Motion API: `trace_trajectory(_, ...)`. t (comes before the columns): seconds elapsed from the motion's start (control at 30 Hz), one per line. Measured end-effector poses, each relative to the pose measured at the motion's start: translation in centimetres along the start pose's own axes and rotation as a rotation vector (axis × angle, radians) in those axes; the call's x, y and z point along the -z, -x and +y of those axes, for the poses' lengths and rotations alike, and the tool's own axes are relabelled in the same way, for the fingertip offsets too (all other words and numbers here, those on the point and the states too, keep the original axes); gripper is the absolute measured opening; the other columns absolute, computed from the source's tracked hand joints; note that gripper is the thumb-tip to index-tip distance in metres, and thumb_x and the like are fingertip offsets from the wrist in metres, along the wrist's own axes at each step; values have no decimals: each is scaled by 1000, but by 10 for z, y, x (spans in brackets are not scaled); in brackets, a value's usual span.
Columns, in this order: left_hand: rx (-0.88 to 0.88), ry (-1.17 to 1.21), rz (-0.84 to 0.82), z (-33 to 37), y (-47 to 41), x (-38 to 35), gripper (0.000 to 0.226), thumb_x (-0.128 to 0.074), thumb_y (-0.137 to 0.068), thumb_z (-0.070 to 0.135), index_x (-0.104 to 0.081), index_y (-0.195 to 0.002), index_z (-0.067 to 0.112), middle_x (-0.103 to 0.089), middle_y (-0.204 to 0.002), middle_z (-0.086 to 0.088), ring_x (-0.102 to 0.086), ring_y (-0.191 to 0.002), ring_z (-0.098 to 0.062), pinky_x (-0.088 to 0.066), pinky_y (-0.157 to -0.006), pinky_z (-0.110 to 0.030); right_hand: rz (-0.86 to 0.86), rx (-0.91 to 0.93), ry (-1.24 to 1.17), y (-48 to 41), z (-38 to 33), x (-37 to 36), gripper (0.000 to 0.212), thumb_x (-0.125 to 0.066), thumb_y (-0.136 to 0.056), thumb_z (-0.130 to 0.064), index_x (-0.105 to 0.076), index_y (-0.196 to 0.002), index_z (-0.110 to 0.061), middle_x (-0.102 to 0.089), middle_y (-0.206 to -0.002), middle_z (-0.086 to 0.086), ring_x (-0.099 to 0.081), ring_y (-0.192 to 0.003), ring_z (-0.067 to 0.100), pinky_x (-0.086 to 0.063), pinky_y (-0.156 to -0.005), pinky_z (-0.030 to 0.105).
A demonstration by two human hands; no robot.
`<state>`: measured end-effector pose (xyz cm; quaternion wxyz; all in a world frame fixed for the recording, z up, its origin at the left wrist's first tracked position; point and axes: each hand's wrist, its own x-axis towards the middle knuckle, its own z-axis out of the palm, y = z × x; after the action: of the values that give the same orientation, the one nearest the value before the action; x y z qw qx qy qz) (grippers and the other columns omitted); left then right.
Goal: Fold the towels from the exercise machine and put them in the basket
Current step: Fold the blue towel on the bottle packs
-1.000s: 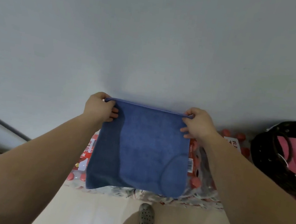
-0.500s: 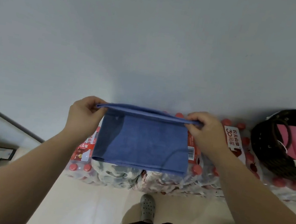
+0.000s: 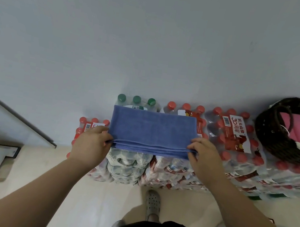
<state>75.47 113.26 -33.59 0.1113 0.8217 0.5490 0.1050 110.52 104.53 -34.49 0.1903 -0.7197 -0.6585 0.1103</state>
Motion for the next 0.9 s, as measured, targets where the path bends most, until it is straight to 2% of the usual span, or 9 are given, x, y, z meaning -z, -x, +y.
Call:
trace_trajectory(0.07,22,-93,-29,0,0,1,11,-75,-80,34,-79,-82,24,-70,-114,-9,-64,-101,-37,-53,-81,-46,13,6,120,6,0,-1,15,-79,-77,-33,-73,-84,-20,-65,-99,-4,-57,-107,25,-46,-96,46)
trace_trajectory(0.17,90,-151,0,10,-6,8,45,-47,-88,59,-77,-76,28,-68,-121,-6,-58,-115,-35,-42,-97,-52,29,17,289,7,-15,5,38,-59,-79,-63,-68,-73,-26,-63,-90,-10,-50,-116,25,-33,-103,57)
trace_trajectory(0.27,80,-109,31,26,-23,12,52,-29,-93,54,-71,-101,24,-65,-124,-4,-54,-119,-31,-37,-104,-54,43,18,309,-14,-37,7,41,-46,-89,-61,-69,-83,-28,-62,-105,-9,-45,-126,24,-23,-112,56)
trace_trajectory(0.33,49,-142,-60,39,-38,7,51,-28,-98,48,-57,-132,23,-50,-147,-5,-39,-138,-31,-26,-115,-58,3,13,279,-39,-53,4,42,-39,-95,-55,-67,-111,-28,-58,-130,-4,-36,-139,25,-14,-118,55)
trace_trajectory(0.43,35,-169,-193,53,-58,-11,62,-25,-101,50,-17,-157,23,-9,-166,-2,-3,-153,-28,-5,-121,-57,-222,-39,272,-76,-69,-10,62,-23,-101,-57,-24,-156,-27,-13,-166,3,-1,-153,28,3,-122,55)
trace_trajectory(0.5,54,-179,-242,56,-66,-22,70,-17,-100,58,1,-158,23,6,-167,-1,9,-153,-26,2,-121,-57,-333,-56,296,-87,-64,-23,72,-17,-100,-62,1,-159,-26,10,-167,3,14,-152,31,7,-121,57)
trace_trajectory(0.57,82,-185,-275,53,-67,-31,75,-11,-97,63,11,-157,24,15,-165,0,17,-151,-25,5,-121,-55,-404,-52,328,-86,-50,-32,78,-13,-97,-67,11,-157,-24,19,-165,5,22,-150,32,9,-120,59)
trace_trajectory(0.67,100,-231,-315,54,-59,-42,79,-5,-94,70,22,-154,25,27,-162,0,25,-149,-24,9,-121,-52,-369,14,364,-75,-28,-35,84,-5,-92,-72,10,-158,-21,19,-165,8,21,-151,30,11,-120,59)
trace_trajectory(0.9,150,-243,-302,80,-72,-55,88,-2,-88,77,22,-154,24,30,-160,0,29,-147,-24,11,-120,-53,-389,16,375,-83,-1,-26,89,-4,-89,-76,10,-158,-20,14,-166,6,18,-152,29,13,-118,61)
